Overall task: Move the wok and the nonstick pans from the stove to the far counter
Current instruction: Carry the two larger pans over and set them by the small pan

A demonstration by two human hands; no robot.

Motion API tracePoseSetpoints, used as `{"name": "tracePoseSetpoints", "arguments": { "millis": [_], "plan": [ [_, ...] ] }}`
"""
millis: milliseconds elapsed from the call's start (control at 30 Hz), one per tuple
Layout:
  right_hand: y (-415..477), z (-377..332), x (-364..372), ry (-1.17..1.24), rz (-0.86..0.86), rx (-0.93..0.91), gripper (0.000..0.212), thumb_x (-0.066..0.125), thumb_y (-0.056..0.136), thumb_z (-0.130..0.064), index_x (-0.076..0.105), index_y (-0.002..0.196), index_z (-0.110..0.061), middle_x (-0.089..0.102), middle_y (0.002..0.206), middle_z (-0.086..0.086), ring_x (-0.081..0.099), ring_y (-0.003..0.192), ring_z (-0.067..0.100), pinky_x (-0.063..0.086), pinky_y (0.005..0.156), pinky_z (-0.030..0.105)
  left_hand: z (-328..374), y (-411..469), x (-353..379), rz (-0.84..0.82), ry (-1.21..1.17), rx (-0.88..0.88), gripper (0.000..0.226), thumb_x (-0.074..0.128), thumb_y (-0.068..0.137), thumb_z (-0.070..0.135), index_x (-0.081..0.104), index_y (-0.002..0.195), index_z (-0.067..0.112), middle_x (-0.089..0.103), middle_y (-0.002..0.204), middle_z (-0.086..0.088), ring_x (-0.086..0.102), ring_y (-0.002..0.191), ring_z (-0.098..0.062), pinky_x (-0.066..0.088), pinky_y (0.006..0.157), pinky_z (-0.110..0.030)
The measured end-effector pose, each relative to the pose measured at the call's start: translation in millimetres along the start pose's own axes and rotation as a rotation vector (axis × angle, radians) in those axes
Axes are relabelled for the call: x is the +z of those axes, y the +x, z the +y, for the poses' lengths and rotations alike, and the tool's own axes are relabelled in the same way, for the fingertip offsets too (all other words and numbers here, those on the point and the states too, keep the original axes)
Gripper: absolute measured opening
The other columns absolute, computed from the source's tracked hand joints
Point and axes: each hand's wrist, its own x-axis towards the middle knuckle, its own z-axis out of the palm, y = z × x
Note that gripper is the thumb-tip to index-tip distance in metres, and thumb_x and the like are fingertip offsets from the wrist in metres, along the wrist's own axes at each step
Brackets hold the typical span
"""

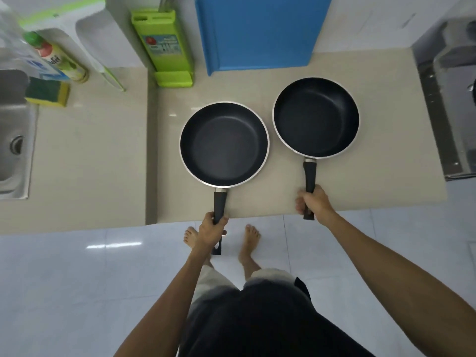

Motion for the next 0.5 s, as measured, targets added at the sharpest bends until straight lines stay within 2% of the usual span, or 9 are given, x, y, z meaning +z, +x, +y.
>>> {"name": "tracePoseSetpoints", "arguments": {
  "millis": [100, 200, 267, 333, 500],
  "plan": [
    [11, 6, -4, 0.144, -0.077, 0.037, 0.016, 0.063, 0.1, -0.019, 0.053, 0.101, -0.006, 0.055, 0.066, 0.012, 0.05, 0.047, 0.024, 0.048, 0.049, 0.035, -12, 5, 7, -0.028, -0.21, -0.048, 0.043, 0.055, 0.098, 0.047, 0.053, 0.119, 0.01, 0.069, 0.104, -0.013, 0.074, 0.071, -0.024, 0.06, 0.061, -0.034],
    [18, 13, -10, 0.217, -0.136, 0.068, 0.029, 0.066, 0.097, -0.036, 0.055, 0.087, -0.011, 0.052, 0.059, 0.005, 0.047, 0.043, 0.021, 0.046, 0.047, 0.032, -22, 6, 12, -0.023, -0.286, -0.08, 0.044, 0.052, 0.099, 0.05, 0.058, 0.109, 0.007, 0.071, 0.088, -0.015, 0.068, 0.056, -0.024, 0.057, 0.048, -0.033],
    [22, 18, -11, 0.236, -0.115, 0.073, 0.038, 0.065, 0.095, -0.047, 0.053, 0.079, -0.014, 0.048, 0.055, 0.002, 0.042, 0.042, 0.018, 0.041, 0.044, 0.028, -22, 8, 14, -0.013, -0.297, -0.082, 0.05, 0.05, 0.099, 0.052, 0.062, 0.092, 0.004, 0.065, 0.068, -0.012, 0.059, 0.046, -0.02, 0.052, 0.043, -0.029],
    [24, 22, -9, 0.236, -0.045, 0.049, 0.044, 0.062, 0.094, -0.052, 0.049, 0.073, -0.016, 0.044, 0.054, 0.001, 0.037, 0.04, 0.017, 0.037, 0.041, 0.026, -22, 8, 17, 0.029, -0.294, -0.066, 0.053, 0.048, 0.099, 0.054, 0.056, 0.075, 0.008, 0.054, 0.055, -0.006, 0.049, 0.042, -0.016, 0.045, 0.04, -0.025],
    [15, 24, -8, 0.166, 0.106, -0.026, 0.045, 0.059, 0.095, -0.054, 0.048, 0.074, -0.016, 0.044, 0.055, 0.0, 0.036, 0.036, 0.012, 0.035, 0.035, 0.024, -17, -2, 28, 0.125, -0.219, -0.017, 0.053, 0.043, 0.1, 0.055, 0.049, 0.072, 0.011, 0.046, 0.053, -0.001, 0.042, 0.04, -0.01, 0.04, 0.038, -0.021]
  ]
}}
